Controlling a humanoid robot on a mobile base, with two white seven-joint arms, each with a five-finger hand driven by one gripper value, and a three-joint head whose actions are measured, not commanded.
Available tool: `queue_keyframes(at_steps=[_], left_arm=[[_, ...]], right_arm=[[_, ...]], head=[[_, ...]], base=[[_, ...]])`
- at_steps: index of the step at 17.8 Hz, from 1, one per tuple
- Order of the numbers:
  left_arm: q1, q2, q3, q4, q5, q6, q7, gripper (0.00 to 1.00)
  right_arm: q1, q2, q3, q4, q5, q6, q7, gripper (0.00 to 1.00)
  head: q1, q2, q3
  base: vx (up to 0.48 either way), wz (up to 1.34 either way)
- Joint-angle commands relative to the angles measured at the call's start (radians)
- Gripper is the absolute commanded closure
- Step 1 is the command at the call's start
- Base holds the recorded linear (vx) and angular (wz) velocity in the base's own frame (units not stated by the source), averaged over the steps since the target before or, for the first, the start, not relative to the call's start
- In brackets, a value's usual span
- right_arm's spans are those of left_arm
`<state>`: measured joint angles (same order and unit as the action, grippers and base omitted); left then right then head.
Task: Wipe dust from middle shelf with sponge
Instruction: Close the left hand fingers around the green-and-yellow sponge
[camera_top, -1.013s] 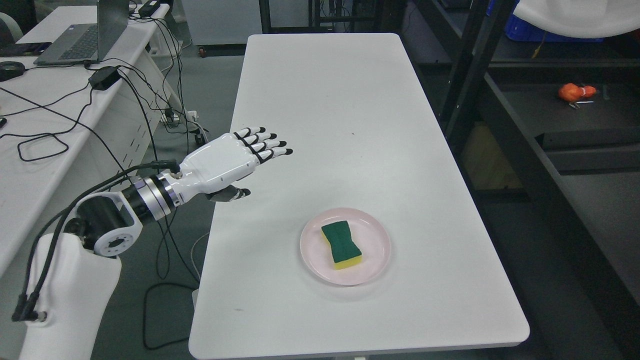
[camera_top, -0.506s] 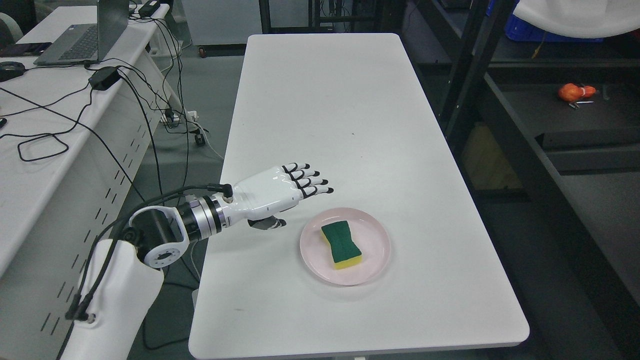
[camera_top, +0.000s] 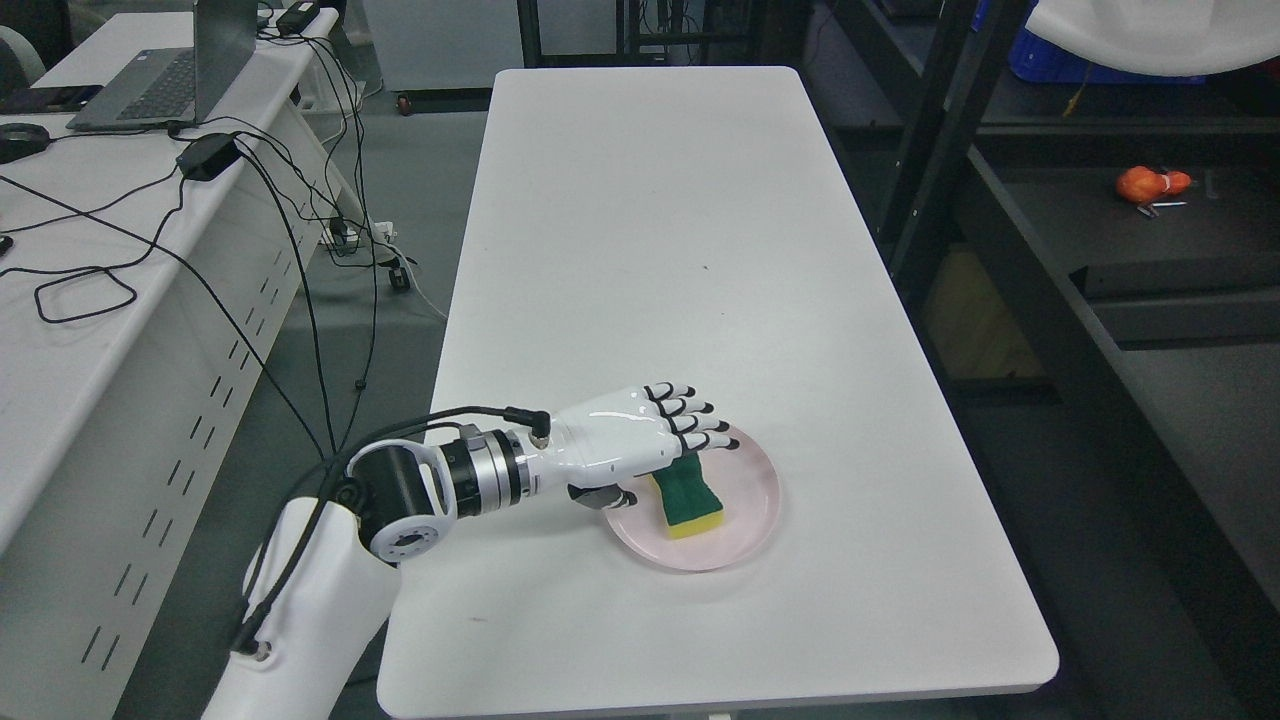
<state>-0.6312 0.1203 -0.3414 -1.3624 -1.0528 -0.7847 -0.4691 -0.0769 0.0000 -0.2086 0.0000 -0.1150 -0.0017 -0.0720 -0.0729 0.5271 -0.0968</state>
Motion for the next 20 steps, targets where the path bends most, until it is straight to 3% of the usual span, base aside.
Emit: queue_keyframes(at_steps=[1,10,20], left_arm=[[0.042,-0.01,-0.042,0.014,-0.004,-0.001,0.001,0.02],[-0.002,0.005,0.055,0.054,-0.027,-0.001,0.001,0.04],[0.016,-0.001,-0.088,-0.017,-0.032,-0.001,0.0,0.06]], right_arm=[[0.0,-0.017,0.0,-0.017,0.0,0.072,0.0,0.0],[0.0,-0.017,0.0,-0.017,0.0,0.072,0.0,0.0],[0.0,-0.017,0.0,-0.017,0.0,0.072,0.0,0.0]], head=[[0.0,0.0,0.0],[0.0,0.0,0.0],[0.0,0.0,0.0]], base=[[0.0,0.0],[0.0,0.0],[0.0,0.0]])
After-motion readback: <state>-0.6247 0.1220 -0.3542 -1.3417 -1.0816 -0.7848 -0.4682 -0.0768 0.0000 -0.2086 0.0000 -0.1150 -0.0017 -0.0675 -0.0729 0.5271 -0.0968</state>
